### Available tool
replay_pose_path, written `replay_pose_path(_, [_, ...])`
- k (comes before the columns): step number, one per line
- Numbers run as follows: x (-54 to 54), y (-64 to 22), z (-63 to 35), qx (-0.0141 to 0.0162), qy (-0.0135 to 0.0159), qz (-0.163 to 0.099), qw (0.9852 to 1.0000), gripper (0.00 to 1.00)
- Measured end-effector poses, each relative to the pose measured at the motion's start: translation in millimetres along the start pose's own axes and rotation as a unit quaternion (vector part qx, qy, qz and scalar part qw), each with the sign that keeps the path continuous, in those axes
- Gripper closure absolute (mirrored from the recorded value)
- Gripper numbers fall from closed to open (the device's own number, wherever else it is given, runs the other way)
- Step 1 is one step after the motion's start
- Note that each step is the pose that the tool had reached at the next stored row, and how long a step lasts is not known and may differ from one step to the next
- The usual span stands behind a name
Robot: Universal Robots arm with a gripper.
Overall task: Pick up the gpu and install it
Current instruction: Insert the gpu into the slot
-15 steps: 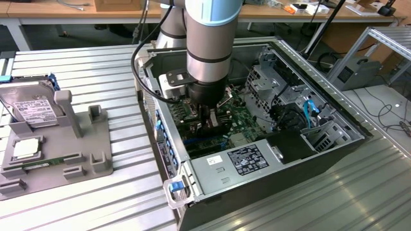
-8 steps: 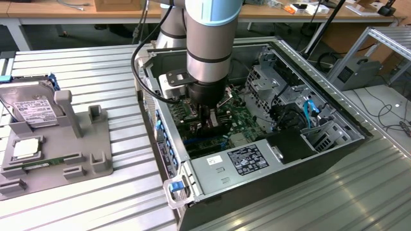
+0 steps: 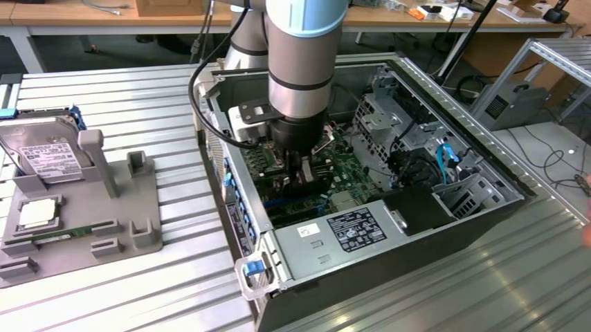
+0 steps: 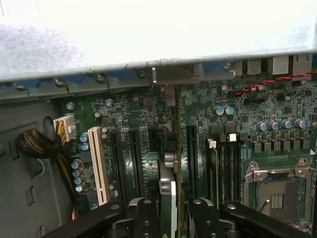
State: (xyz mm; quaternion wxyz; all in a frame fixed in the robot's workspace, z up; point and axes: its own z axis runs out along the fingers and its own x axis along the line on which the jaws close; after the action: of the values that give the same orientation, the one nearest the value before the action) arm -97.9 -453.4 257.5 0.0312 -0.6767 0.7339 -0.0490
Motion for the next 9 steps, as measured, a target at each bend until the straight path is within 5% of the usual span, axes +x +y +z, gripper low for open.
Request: replay_pose_path(9, [-1.1, 0.1, 0.0, 0.0002, -0.0014, -0.011, 0.9999, 0.73])
